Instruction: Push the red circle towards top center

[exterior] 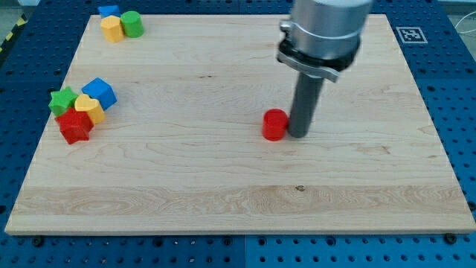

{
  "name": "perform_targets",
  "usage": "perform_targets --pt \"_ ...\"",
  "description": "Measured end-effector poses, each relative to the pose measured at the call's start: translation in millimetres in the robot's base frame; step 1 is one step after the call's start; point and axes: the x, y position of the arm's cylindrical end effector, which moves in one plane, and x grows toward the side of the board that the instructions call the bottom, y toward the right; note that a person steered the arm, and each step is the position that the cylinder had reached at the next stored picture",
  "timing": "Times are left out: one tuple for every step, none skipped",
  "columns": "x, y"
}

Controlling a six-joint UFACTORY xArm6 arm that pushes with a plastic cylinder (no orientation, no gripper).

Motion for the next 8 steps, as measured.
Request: perform_targets --pt "2.9 -11.4" --pt "4.2 -27.5" --pt "19.7 -38.0" --pt "21.1 -57.6" --pt "2.2 -81.2" --pt "-23.0 -109.6" --pt "-68.4 -128.3" --pt "-83.3 -120.9"
